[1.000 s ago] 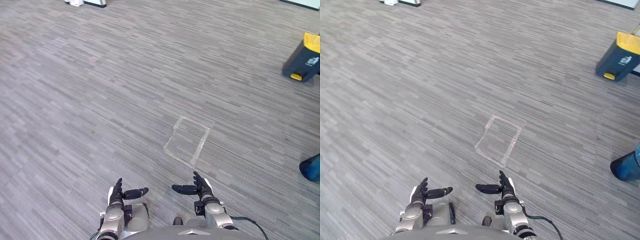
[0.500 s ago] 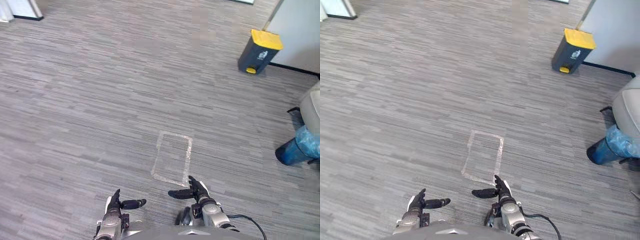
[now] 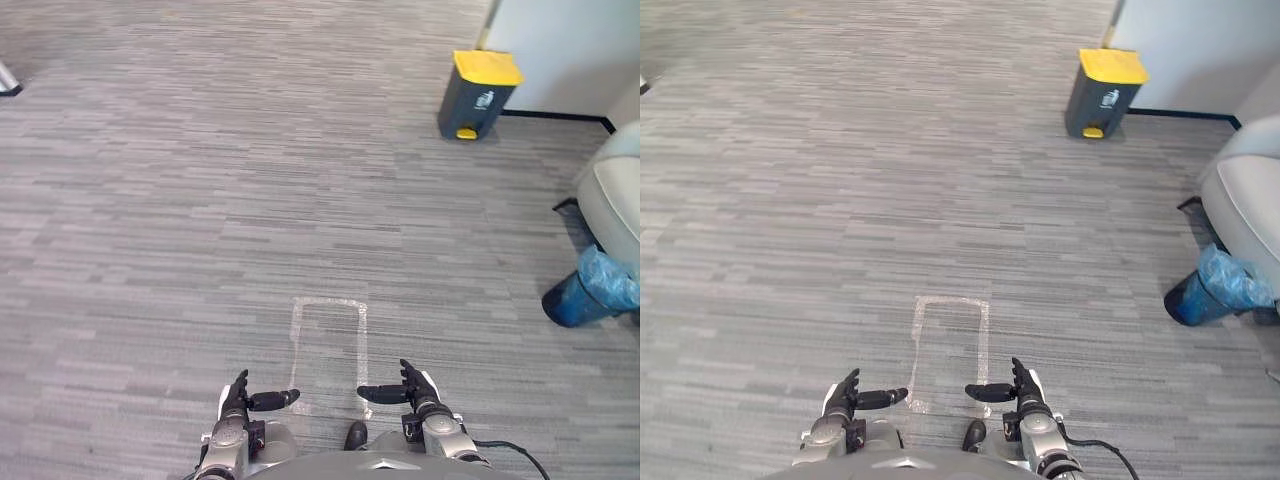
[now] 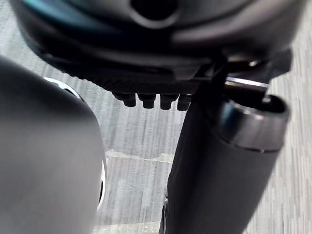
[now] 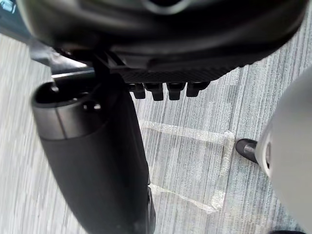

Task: Organize the slippers on the shoe rack

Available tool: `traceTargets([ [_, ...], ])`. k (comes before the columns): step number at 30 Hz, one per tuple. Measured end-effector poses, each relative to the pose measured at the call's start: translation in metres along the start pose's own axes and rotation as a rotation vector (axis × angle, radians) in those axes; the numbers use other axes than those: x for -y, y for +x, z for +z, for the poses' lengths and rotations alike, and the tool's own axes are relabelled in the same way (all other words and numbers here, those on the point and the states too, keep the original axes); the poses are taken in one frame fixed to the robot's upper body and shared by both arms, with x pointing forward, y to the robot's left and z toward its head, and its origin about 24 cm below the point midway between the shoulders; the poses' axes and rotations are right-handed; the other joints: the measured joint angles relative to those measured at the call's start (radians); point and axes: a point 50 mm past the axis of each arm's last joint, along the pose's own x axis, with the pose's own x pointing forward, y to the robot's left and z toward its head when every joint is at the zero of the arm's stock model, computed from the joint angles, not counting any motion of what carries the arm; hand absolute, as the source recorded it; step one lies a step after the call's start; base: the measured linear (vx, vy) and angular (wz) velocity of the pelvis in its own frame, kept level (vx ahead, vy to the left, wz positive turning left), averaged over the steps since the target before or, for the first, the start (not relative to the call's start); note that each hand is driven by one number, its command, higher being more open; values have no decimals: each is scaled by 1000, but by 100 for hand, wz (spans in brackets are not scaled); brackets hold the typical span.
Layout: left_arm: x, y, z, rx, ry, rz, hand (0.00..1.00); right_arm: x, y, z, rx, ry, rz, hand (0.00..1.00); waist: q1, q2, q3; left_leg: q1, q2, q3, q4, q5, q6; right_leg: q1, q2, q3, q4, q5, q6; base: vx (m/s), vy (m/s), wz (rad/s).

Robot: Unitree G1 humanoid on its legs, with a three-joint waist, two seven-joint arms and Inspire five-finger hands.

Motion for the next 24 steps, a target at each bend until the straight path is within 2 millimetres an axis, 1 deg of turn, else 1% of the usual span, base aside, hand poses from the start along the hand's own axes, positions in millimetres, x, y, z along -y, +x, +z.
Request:
traceTargets([
  [1, 0, 0, 1, 4, -8, 2, 100, 0, 0, -1, -7, 4, -2, 100, 3, -12, 7, -10, -39, -70, -82, 4, 0, 11, -16, 31, -3, -4, 14, 305, 221, -107],
  [2, 0, 0, 2, 8, -9, 3, 100, 1, 0, -1, -9, 9, -6, 100, 4, -13, 9, -15, -65, -125, -145, 16, -5, 20, -26, 51, -3, -8, 27, 313, 283, -77],
  [3, 0, 0, 2, 9, -9, 5, 100, 3, 0, -2, -11, 11, -14, 100, 4, -12, 10, -16, -85, -182, -233, 56, 2, 33, -34, 78, -3, -17, 45, 210, 206, -71],
  [4, 0, 0, 2, 10, -12, 5, 100, 5, 0, -2, -13, 12, -22, 100, 4, -4, 13, -14, -85, -206, -274, 125, 0, 45, -38, 102, 3, -29, 65, 337, 368, -79],
  [5, 4, -1, -1, 1, -23, -3, 100, 7, 0, -4, -18, 13, -28, 100, 4, 14, 6, 15, -82, -198, -293, 252, 19, 57, -40, 133, 14, -47, 96, 236, 268, -69],
  [6, -1, 0, 1, 3, -20, 7, 100, 3, 0, -5, -25, 21, -21, 100, 4, -12, 6, 25, -100, -173, -284, 235, 28, 60, -63, 149, 18, -54, 107, 343, 385, -70],
  [7, -7, 1, 2, 7, -11, 20, 100, -5, -1, -6, -31, 36, -4, 100, 8, -38, -5, 22, -122, -137, -264, 198, 50, 51, -95, 168, 20, -66, 129, 269, 276, -62],
  [8, -8, 2, 2, 1, -9, 20, 100, -9, -2, -10, -46, 43, 6, 100, 10, -50, -11, 25, -131, -109, -235, 165, 67, 50, -113, 188, 30, -74, 143, 257, 265, -58],
  [9, -8, 2, 2, -2, -7, 20, 100, -9, -2, -10, -48, 44, 8, 100, 12, -53, -14, 31, -134, -94, -226, 151, 74, 51, -117, 196, 38, -76, 147, 244, 244, -66],
  [10, -6, 1, 1, -10, -4, 16, 100, -10, -2, -9, -45, 44, 9, 100, 14, -50, -12, 60, -142, -60, -220, 123, 94, 44, -134, 211, 83, -82, 156, 220, 249, -77],
  [11, -6, 1, -1, -18, -3, 12, 100, -9, -1, -7, -40, 43, 8, 100, 15, -40, -5, 104, -145, -22, -235, 109, 107, 19, -146, 226, 164, -88, 166, 241, 302, -90],
  [12, -5, 1, -3, -26, -2, 11, 100, -8, -1, -5, -35, 42, 7, 100, 15, -31, 0, 137, -145, 4, -247, 106, 111, -9, -151, 229, 239, -89, 166, 177, 264, -102],
  [13, -4, 1, -5, -32, -1, 9, 100, -9, 0, -2, -25, 40, 11, 100, 18, -22, 5, 189, -145, 53, -275, 106, 118, -69, -166, 219, 384, -87, 167, 148, 256, -85],
  [14, -5, 0, -6, -35, 6, 9, 100, -11, 0, 0, -20, 39, 17, 100, 18, -19, 6, 208, -146, 71, -285, 104, 126, -96, -181, 202, 453, -89, 166, 167, 226, -95],
  [15, -11, 0, -8, -37, 41, 12, 100, -14, 1, 3, -17, 36, 29, 100, 13, -17, 7, 259, -153, 104, -313, 98, 137, -151, -220, 97, 581, -116, 132, 173, 179, -59],
  [16, -13, 0, -9, -42, 52, 14, 100, -15, 1, 3, -14, 29, 33, 100, 9, -18, 6, 279, -151, 111, -331, 98, 137, -161, -226, 36, 599, -130, 112, 198, 91, -47],
  [18, -15, 0, -10, -47, 53, 22, 100, -16, 1, 5, -1, 18, 38, 100, 4, -21, 5, 303, -147, 125, -365, 98, 137, -181, -217, -65, 566, -153, 100, 159, -2, -19],
  [19, -16, 0, -10, -48, 53, 22, 100, -16, 2, 7, 4, 17, 37, 100, 3, -22, 5, 310, -147, 138, -375, 98, 137, -192, -217, -134, 512, -152, 100, 136, -37, -27],
  [20, -16, 0, -10, -48, 53, 22, 100, -15, 2, 8, 5, 16, 37, 100, 3, -23, 4, 311, -148, 149, -377, 98, 136, -197, -217, -178, 457, -146, 96, 174, -66, -41],
  [21, -18, 0, -10, -48, 53, 26, 100, -16, 2, 7, -1, 14, 39, 100, 4, -34, 3, 313, -163, 158, -376, 94, 129, -198, -217, -237, 348, -75, 61, 231, -87, -53],
  [22, -15, 1, -11, -56, 46, 19, 100, -9, 3, 8, 3, 3, 26, 100, 0, -13, 7, 322, -155, 154, -381, 89, 121, -182, -192, -244, 323, -74, 31, 226, -89, -47],
  [24, -11, 0, -13, -65, 42, 5, 100, -4, 4, 8, 1, -5, 15, 100, -5, 6, 5, 325, -141, 152, -382, 89, 119, -170, -165, -236, 288, -72, 30, 151, -75, -32],
])
